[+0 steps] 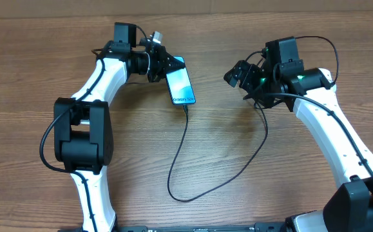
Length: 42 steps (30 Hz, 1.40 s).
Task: Plug charger to phone and switch on socket
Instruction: 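Lower the phone with the left gripper onto the table center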
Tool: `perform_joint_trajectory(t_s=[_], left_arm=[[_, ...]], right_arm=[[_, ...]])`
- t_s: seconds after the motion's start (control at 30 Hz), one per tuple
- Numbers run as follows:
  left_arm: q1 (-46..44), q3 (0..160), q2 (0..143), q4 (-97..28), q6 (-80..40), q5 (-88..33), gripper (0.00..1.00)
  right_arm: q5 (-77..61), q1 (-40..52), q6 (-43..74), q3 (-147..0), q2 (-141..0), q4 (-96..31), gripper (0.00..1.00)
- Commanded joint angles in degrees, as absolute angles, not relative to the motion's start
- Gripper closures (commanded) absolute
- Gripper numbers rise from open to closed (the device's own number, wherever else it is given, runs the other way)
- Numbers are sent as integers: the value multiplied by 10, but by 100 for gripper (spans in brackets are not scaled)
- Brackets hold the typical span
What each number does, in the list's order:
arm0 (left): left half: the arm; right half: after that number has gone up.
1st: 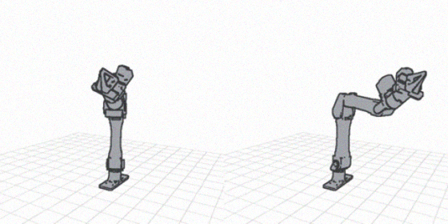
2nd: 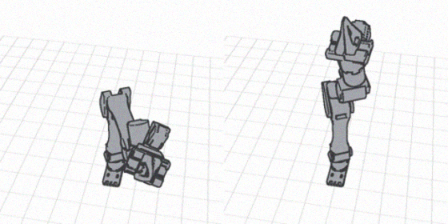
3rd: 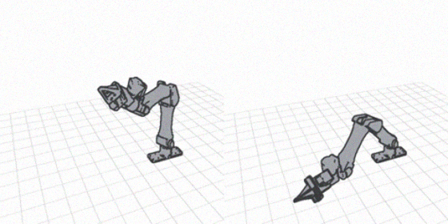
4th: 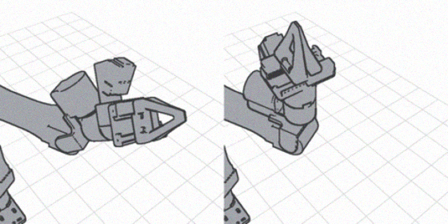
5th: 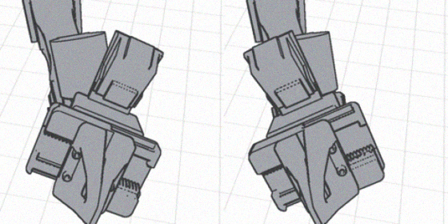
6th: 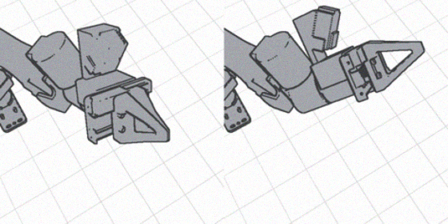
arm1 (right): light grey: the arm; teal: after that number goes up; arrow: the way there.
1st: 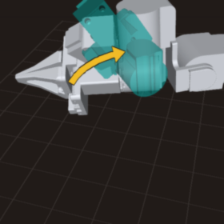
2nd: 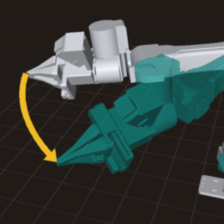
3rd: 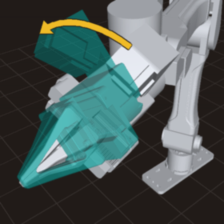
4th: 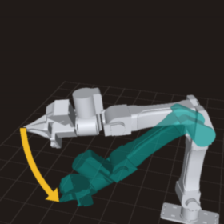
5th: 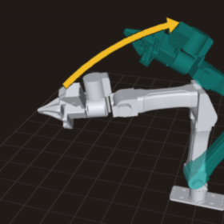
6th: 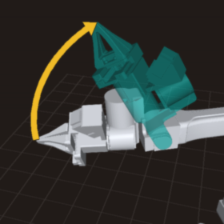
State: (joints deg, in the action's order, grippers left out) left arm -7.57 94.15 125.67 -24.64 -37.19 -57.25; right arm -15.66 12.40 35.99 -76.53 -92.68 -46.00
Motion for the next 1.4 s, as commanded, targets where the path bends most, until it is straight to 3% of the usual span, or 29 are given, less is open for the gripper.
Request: perform_joint_trajectory(t_s=[0.0,1.37], left_arm=[[-88,950,1254,-256,-316,-563,96],[-162,950,1308,-300,-298,-455,96]], right_arm=[[-152,122,355,-771,-913,-455,2],[-126,122,344,-771,-913,-467,2]])
